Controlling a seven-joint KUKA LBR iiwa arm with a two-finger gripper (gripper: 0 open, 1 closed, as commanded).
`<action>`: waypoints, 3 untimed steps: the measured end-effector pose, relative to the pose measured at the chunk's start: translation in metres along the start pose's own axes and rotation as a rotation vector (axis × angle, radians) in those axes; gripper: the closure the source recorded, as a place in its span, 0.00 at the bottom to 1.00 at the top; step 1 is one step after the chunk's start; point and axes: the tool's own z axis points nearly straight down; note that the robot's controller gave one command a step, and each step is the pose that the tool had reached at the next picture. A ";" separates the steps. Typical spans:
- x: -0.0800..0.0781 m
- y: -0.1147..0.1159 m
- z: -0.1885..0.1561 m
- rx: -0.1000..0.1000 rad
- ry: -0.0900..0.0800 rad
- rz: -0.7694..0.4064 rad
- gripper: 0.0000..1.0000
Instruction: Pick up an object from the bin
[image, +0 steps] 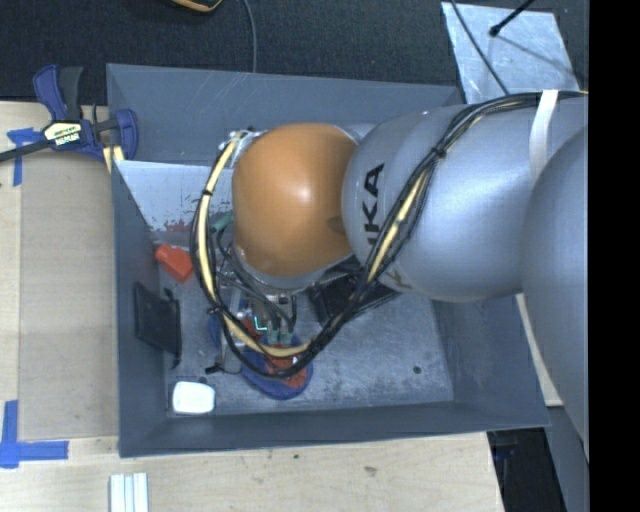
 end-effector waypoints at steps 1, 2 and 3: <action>0.007 -0.041 0.091 0.001 -0.001 -0.513 0.00; -0.029 -0.102 0.126 -0.003 -0.013 -0.657 0.00; -0.034 -0.098 0.119 -0.003 -0.032 -0.659 1.00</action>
Offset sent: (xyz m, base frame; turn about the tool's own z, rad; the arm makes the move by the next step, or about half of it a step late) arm -0.0063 -0.0392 -0.0889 -0.5145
